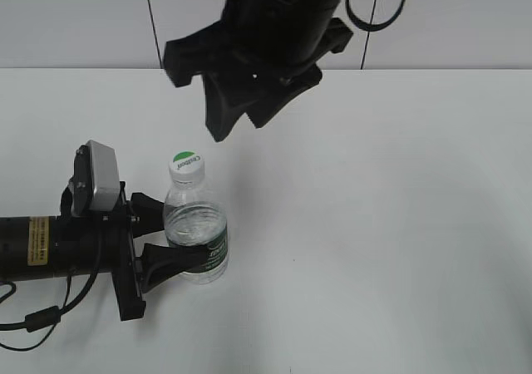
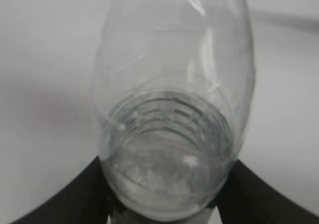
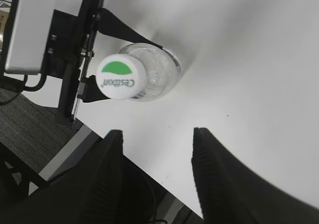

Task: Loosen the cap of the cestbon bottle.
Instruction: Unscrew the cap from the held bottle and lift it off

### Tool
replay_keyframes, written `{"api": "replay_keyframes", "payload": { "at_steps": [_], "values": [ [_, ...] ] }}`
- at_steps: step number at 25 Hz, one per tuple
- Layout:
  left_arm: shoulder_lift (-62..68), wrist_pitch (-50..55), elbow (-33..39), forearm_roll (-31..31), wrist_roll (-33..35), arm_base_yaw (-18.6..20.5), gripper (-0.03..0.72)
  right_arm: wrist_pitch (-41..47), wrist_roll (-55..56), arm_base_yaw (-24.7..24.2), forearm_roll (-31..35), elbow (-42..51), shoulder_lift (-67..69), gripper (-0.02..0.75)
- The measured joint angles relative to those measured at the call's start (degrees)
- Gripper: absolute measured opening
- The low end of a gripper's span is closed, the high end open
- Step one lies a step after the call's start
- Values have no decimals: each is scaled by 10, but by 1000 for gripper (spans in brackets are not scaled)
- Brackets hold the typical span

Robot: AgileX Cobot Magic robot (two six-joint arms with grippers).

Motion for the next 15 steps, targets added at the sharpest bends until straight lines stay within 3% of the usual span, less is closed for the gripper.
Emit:
{"api": "replay_keyframes", "payload": {
  "at_steps": [15],
  "values": [
    [0, -1, 0, 12, 0, 0, 369, 2, 8, 40, 0, -84, 89, 351]
  ]
}}
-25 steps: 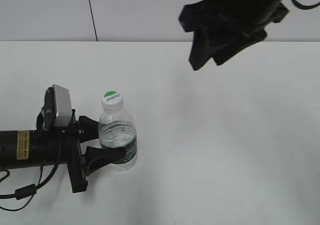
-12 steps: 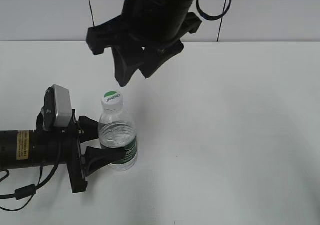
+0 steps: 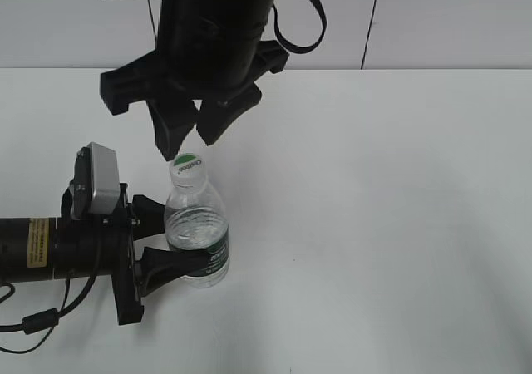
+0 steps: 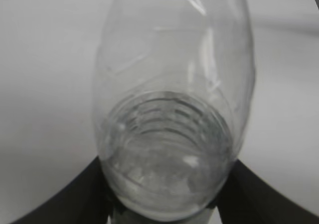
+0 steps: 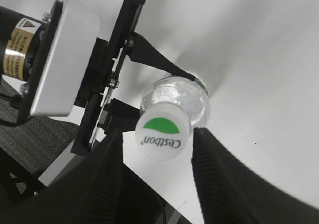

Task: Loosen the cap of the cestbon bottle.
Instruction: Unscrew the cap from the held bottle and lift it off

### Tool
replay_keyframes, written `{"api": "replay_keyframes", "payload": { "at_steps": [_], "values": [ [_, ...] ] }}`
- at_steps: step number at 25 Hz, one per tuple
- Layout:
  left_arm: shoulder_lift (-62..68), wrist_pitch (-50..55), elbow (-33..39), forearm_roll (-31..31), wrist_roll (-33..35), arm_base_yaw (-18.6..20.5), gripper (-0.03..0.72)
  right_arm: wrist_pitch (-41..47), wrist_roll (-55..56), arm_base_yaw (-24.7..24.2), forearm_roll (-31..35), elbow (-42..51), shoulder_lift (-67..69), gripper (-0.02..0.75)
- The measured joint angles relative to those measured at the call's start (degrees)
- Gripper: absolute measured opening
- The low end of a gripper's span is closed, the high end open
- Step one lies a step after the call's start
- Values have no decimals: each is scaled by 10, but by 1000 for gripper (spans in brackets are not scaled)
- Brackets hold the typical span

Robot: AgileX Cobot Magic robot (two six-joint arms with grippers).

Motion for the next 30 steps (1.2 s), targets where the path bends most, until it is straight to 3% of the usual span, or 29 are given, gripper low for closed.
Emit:
{"api": "replay_keyframes", "payload": {
  "at_steps": [30],
  "values": [
    [0, 0, 0, 5, -2, 0, 365, 0, 9, 1, -2, 0, 37, 344]
  ]
}}
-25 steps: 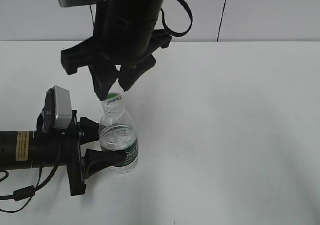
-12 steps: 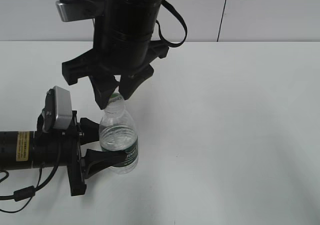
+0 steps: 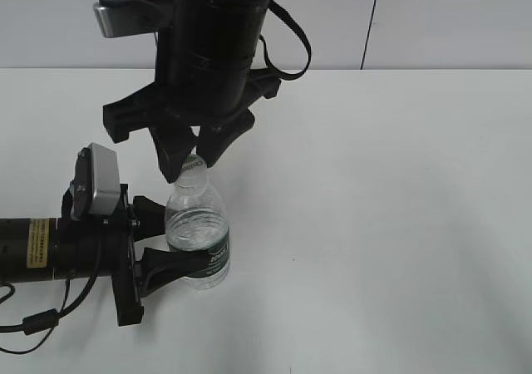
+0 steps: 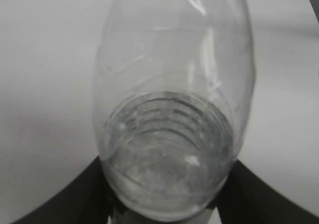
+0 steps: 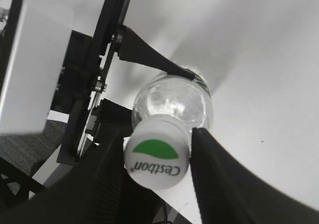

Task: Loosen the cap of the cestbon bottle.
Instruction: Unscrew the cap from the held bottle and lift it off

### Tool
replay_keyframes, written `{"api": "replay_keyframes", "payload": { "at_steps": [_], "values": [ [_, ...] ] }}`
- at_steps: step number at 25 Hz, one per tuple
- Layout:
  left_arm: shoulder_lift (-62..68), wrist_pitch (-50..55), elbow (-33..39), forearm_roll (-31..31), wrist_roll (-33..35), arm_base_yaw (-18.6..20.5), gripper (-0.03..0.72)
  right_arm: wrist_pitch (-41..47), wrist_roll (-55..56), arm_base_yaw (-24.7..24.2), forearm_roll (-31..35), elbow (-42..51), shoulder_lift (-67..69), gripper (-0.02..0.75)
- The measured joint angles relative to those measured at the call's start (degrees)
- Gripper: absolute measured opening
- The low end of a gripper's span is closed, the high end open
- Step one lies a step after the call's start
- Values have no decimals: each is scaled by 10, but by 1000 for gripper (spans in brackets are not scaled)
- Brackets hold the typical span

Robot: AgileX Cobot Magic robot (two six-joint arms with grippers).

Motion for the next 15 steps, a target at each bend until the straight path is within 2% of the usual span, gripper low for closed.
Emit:
{"api": "replay_keyframes", "payload": {
  "at_steps": [3, 10, 12, 15],
  "values": [
    [0, 0, 0, 0, 0, 0, 363, 0, 0, 0, -1, 0, 0, 310],
    [0, 0, -1, 0, -1, 0, 363, 0, -6, 0, -5, 0, 0, 308],
    [0, 0, -1, 0, -1, 0, 363, 0, -45, 0, -7, 0, 0, 308],
    [0, 0, -1, 0, -2, 0, 363, 0, -175, 1, -7, 0, 0, 306]
  ]
}}
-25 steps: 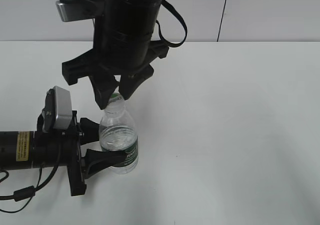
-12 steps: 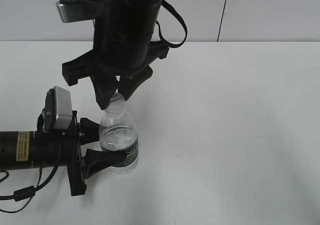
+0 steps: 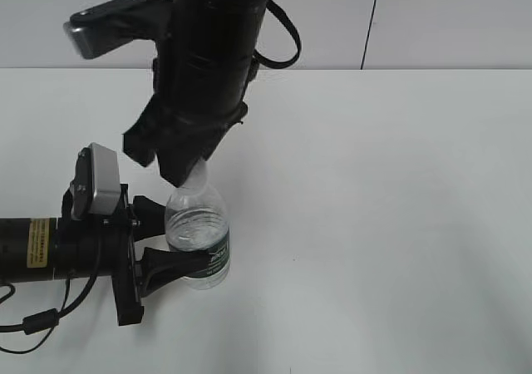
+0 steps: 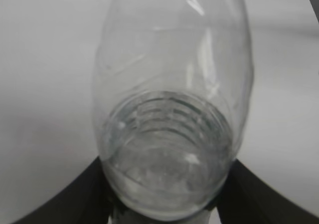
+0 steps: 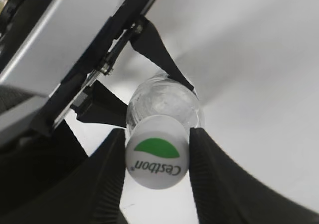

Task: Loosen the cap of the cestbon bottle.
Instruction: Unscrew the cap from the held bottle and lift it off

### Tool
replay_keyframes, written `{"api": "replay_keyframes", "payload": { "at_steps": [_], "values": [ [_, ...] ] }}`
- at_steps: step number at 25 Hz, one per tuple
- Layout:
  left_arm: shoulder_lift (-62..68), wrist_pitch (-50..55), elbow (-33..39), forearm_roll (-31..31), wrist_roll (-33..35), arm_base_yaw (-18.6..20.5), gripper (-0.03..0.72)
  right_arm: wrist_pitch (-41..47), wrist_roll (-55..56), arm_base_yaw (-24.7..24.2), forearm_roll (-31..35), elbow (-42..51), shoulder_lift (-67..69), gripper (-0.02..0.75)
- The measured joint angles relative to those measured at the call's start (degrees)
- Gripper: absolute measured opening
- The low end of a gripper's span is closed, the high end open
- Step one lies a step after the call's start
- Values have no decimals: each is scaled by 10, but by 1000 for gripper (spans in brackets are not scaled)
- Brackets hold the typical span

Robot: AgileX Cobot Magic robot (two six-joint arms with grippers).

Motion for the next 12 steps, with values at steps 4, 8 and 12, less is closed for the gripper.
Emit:
{"api": "replay_keyframes", "payload": {
  "at_steps": [4, 8, 12],
  "values": [
    [0, 1, 0, 0, 0, 0, 363, 0, -185, 0, 0, 0, 0, 305],
    [0, 1, 0, 0, 0, 0, 363, 0, -342, 0, 0, -1, 0, 305],
    [0, 1, 0, 0, 0, 0, 363, 0, -458, 2, -6, -1, -1, 302]
  ]
}}
